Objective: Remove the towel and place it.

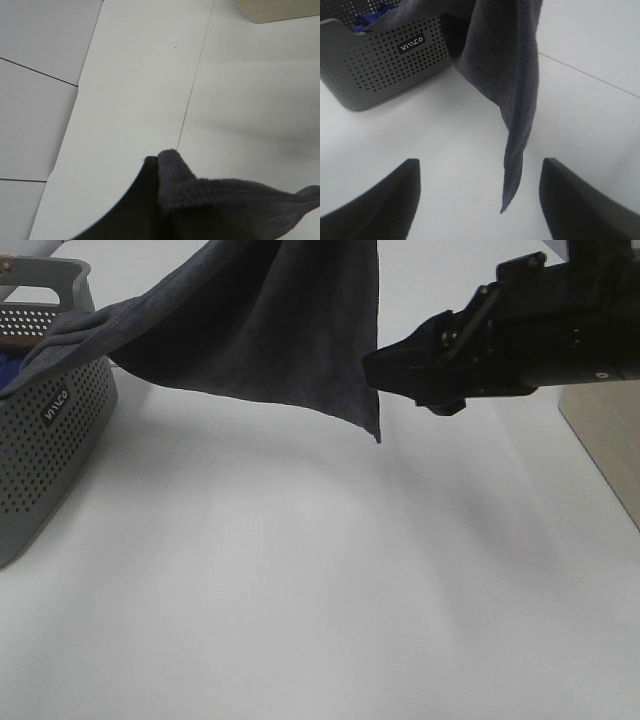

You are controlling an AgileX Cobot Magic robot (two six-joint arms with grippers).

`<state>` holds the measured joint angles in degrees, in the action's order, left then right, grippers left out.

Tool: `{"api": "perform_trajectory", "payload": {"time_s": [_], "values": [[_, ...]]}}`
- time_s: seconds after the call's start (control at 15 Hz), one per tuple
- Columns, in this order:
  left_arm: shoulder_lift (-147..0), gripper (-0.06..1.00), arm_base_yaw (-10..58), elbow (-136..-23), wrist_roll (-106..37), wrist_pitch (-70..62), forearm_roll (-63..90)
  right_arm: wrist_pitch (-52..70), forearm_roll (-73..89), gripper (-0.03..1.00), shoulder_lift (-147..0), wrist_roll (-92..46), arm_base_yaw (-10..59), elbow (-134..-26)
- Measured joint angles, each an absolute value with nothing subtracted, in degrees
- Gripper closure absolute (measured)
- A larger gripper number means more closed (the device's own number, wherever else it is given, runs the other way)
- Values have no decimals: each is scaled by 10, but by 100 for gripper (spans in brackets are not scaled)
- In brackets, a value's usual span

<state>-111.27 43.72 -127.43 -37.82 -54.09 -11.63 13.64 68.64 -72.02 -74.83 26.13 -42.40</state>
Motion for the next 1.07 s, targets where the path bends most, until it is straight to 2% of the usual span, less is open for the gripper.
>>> {"api": "perform_trajectory", "payload": {"time_s": [0.2, 0.6, 0.73, 0.93, 1.07], "values": [[-1113, 94, 437, -1274, -378, -541, -109, 102, 689, 31, -772, -748, 292, -445], [-1113, 94, 437, -1274, -378, -525, -73, 88, 698, 31, -880, -748, 293, -477], [-1113, 94, 437, -1274, -377, -522, -68, 85, 700, 35, -889, -747, 293, -480], [-1113, 94, 437, -1274, -377, -522, -66, 69, 701, 56, -891, -720, 293, -480], [-1113, 94, 431, -1274, -372, -523, -65, 63, 701, 83, -891, -691, 293, -480]]}}
